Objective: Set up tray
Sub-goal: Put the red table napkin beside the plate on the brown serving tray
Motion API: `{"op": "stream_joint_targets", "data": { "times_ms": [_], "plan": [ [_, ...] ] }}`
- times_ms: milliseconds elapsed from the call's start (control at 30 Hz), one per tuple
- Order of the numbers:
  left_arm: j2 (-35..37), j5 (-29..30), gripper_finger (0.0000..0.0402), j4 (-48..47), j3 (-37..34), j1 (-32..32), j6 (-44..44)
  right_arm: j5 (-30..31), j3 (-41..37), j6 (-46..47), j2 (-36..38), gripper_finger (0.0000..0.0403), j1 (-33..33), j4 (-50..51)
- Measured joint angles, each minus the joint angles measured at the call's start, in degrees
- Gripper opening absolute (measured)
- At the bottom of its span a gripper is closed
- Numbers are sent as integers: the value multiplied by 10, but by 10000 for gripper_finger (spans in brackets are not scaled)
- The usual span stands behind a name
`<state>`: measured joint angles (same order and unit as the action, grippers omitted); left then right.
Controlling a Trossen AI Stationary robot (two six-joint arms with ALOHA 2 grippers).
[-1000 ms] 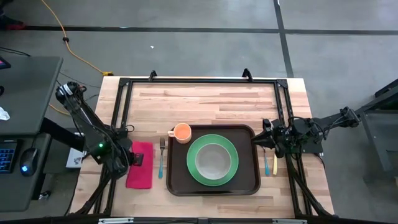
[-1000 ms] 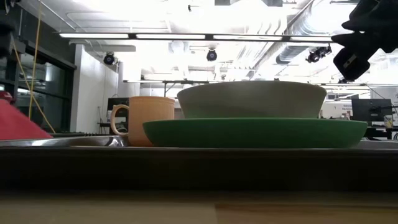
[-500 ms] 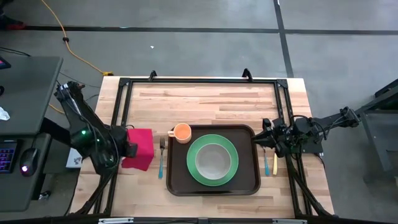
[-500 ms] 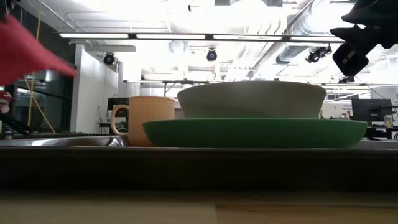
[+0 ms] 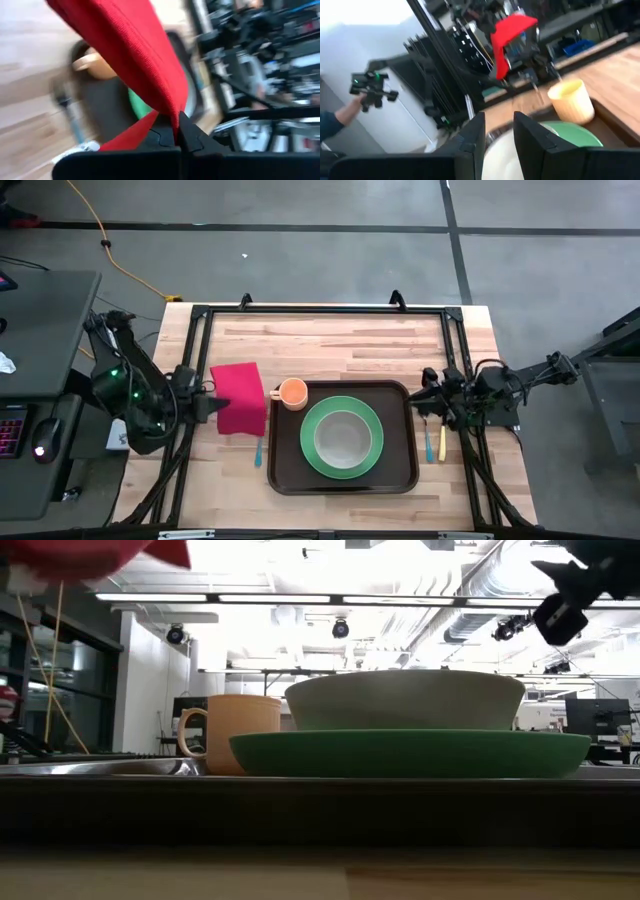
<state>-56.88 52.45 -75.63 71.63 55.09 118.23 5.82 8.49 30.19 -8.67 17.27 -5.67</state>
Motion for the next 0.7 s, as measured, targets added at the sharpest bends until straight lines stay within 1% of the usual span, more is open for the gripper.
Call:
{"op": "stream_joint_targets", "data": {
  "times_ms": [133,267,400,467,533,700],
  "plan": [
    [0,55,12,63,9,0,-68,23,0,-6,0,78,0,-43],
    [0,93,12,139,9,0,-141,55,0,-6,0,78,0,-56],
    [-4,126,12,218,9,-3,-220,59,0,-6,0,78,0,-56],
    [-6,125,12,257,9,-17,-260,61,0,-6,0,78,0,-56],
    [-10,112,12,299,9,-38,-302,63,0,-1,0,78,0,-56],
    [-22,32,12,399,9,-107,-414,65,0,35,-16,78,0,-67]
  ]
}}
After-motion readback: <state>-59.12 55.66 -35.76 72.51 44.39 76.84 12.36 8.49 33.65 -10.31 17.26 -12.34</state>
